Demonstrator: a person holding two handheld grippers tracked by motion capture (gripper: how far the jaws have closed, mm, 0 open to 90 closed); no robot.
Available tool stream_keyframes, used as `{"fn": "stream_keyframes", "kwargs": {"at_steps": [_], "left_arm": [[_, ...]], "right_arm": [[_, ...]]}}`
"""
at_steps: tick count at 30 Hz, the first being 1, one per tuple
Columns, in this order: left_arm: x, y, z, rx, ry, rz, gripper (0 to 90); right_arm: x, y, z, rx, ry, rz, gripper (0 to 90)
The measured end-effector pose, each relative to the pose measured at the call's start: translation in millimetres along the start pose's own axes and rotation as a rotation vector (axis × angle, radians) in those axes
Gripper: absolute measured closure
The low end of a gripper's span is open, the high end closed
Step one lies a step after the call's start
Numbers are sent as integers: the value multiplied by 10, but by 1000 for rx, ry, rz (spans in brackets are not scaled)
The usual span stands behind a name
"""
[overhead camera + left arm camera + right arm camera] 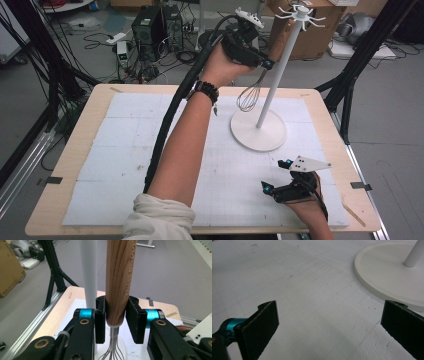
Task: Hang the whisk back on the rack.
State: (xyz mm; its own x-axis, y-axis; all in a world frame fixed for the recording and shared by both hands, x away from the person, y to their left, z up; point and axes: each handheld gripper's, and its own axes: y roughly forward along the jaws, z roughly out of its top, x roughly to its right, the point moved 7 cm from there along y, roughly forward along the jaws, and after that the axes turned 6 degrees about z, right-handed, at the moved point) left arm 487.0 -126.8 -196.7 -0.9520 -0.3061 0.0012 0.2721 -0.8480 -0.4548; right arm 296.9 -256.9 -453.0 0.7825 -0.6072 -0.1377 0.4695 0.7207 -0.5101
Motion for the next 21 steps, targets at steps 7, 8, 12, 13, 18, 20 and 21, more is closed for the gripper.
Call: {"fn": "stream_keyframes", "kwargs": {"at_steps": [7,8,12,13,18,20,21], "left_arm": [[-29,-4,-49,-20,-29,34,498],[-25,-20,-76,-24,-40,29,495],[-1,-85,-215,-26,-46,17,478],[-4,-132,-314,-40,-61,22,470],[17,-243,-485,-52,-84,38,419],[29,-306,-572,-64,-78,49,387],[43,-374,-656,-74,-73,67,370]], "right_arm": [[-3,-3,1,-2,-4,-2,6],[-8,-1,1,-3,-7,1,6],[-14,7,6,-4,-12,2,6],[-21,11,7,-5,-10,2,6],[-45,28,5,-15,-11,2,6],[-48,37,7,-18,-15,1,6],[-49,40,8,-20,-18,3,6]]}}
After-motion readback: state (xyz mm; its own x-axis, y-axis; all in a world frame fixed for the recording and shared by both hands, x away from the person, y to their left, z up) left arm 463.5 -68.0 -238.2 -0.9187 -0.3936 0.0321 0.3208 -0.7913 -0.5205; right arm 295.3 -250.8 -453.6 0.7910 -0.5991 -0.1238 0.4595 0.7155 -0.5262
